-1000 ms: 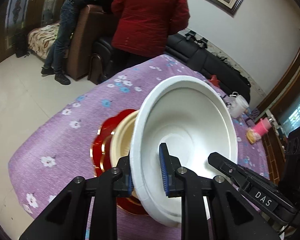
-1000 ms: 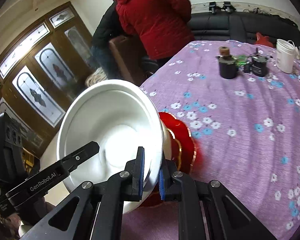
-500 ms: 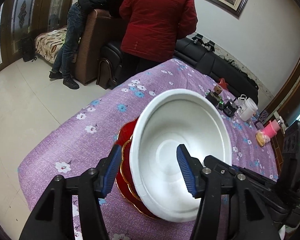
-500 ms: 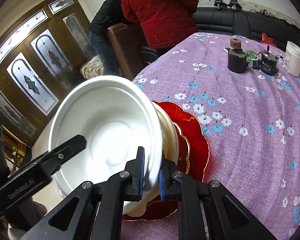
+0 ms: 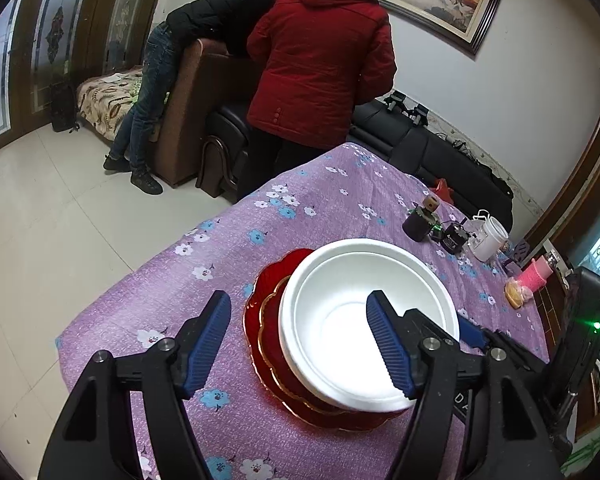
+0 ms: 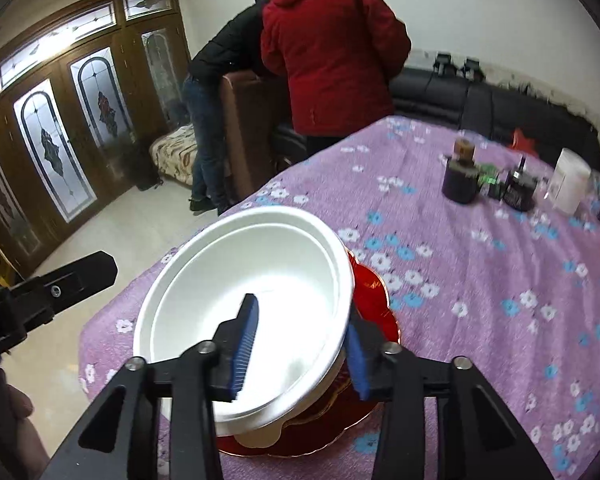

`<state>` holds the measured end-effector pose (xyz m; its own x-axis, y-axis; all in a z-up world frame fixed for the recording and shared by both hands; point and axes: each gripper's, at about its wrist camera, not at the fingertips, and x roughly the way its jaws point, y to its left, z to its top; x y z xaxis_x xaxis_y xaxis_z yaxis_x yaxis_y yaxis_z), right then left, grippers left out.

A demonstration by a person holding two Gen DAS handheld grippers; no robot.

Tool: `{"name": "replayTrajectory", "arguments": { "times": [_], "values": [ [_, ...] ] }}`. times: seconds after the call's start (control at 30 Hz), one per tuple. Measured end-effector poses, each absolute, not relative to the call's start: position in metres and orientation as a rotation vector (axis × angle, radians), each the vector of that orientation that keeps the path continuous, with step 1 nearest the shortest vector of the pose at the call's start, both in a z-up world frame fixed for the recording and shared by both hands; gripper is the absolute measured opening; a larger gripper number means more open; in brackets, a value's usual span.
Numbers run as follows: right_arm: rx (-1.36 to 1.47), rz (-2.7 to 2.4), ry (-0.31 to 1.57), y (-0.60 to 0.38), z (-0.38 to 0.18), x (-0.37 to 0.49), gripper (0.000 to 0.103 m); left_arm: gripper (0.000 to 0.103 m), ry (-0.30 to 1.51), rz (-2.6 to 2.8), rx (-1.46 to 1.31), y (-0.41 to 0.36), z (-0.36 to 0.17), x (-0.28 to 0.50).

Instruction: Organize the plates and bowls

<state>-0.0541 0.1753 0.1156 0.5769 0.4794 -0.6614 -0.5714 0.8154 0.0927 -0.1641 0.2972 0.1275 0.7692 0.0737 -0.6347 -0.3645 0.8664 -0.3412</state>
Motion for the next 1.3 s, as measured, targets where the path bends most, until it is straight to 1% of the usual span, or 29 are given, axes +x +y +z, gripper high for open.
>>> {"name": "replayTrajectory", "arguments": {
  "times": [0.03, 0.1, 0.17, 0.3, 0.47, 0.67, 0.93, 1.3],
  "values": [
    [-0.149, 0.608, 0.712, 0.176, 0.117, -0.056, 0.055, 0.070, 0.654, 0.248, -0.472, 0.297, 0.127, -0.165],
    [-0.190, 0.581, 0.660, 0.178, 0.120, -0.063, 0.064, 0.071, 0.654, 0.247, -0.474, 0.298, 0.127, -0.166],
    [-0.218, 0.564, 0.619, 0.178, 0.123, -0.068, 0.068, 0.071, 0.653, 0.249, -0.470, 0.298, 0.127, -0.166],
    [-0.174, 0.563, 0.587, 0.170, 0.135, -0.074, 0.069, 0.076, 0.645, 0.272, -0.430, 0.294, 0.128, -0.170],
    [-0.121, 0.564, 0.580, 0.157, 0.145, -0.084, 0.073, 0.084, 0.634, 0.305, -0.361, 0.283, 0.128, -0.174],
    [-0.050, 0.552, 0.612, 0.137, 0.136, -0.096, 0.077, 0.093, 0.676, 0.339, -0.268, 0.262, 0.117, -0.173],
    [0.062, 0.506, 0.677, 0.102, 0.120, -0.095, 0.078, 0.093, 0.707, 0.357, -0.207, 0.246, 0.111, -0.173],
    [0.072, 0.500, 0.707, 0.087, 0.106, -0.103, 0.080, 0.093, 0.721, 0.348, -0.173, 0.229, 0.111, -0.172]
  ]
}}
